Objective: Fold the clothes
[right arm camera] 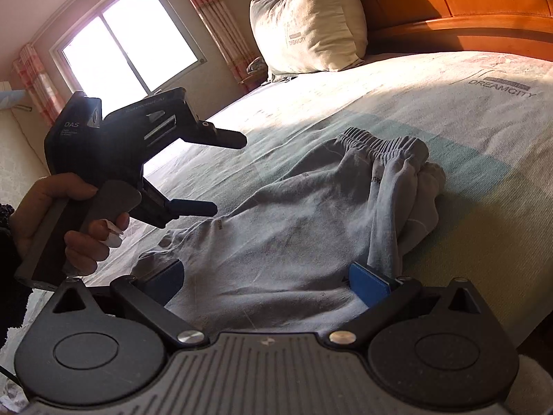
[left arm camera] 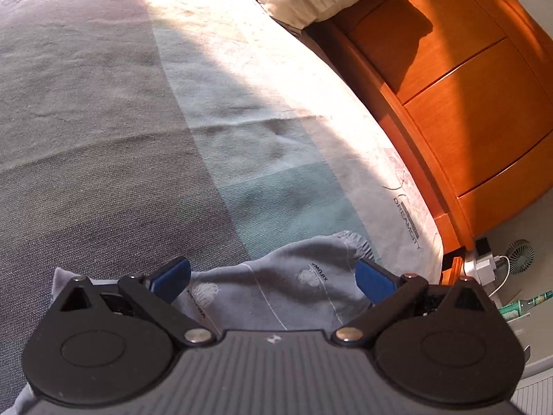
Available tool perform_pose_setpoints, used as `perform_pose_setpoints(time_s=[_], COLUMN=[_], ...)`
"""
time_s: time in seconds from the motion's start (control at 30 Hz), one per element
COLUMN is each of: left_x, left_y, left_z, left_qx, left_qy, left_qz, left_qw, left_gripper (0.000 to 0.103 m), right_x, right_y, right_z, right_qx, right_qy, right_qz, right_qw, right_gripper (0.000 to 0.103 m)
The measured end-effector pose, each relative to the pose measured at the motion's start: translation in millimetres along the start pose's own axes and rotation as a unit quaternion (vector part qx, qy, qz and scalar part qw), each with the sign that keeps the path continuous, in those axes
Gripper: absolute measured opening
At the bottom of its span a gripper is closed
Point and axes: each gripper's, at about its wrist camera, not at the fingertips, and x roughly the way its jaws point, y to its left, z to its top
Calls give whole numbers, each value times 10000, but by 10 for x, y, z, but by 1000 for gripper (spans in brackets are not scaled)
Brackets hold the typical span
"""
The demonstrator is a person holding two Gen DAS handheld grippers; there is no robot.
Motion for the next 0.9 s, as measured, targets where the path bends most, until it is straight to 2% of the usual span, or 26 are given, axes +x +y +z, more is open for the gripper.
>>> perform_pose_setpoints(time_s=[0.1,0.17,0.2,0.23,0.27,0.37,0.47,0.67,0.8,0.9], left_x=[-36,3,23,42,32,-132,-307,-598,-747,-863], left_y=[-56,-44,-10,40,98,146,-40,-350,-348,-217], left_z=[-84,-156,-184,-207,-206,-166,-138,-375,-662,-839], left_qx=[198,311,331,331,226,-18,385,1118,1351,1122], left_qy=[177,340,343,303,225,-130,-94,416,500,551], left_qz=[-122,5,221,520,601,582,567,734,982,1085], left_qw=[9996,9989,9986,9976,9977,9982,9976,9901,9847,9862], left_gripper=[102,102,102,102,97,99,99,100,100,100], right_x=[1,1,2,3,5,3,1,-68,-149,-46], right_y=[19,22,18,13,9,5,4,81,287,502], right_z=[-7,-8,-5,-1,2,5,3,-18,-71,-140], right_qx=[-57,-64,-60,-56,-53,-52,-61,-280,-928,-1478], right_qy=[4,4,4,4,5,2,-3,-128,-234,216], right_qz=[-37,-46,-43,-41,-39,-30,-30,130,514,608], right_qw=[10000,10000,10000,10000,10000,10000,10000,9994,9941,9869], right_gripper=[103,103,103,103,103,103,103,103,103,103])
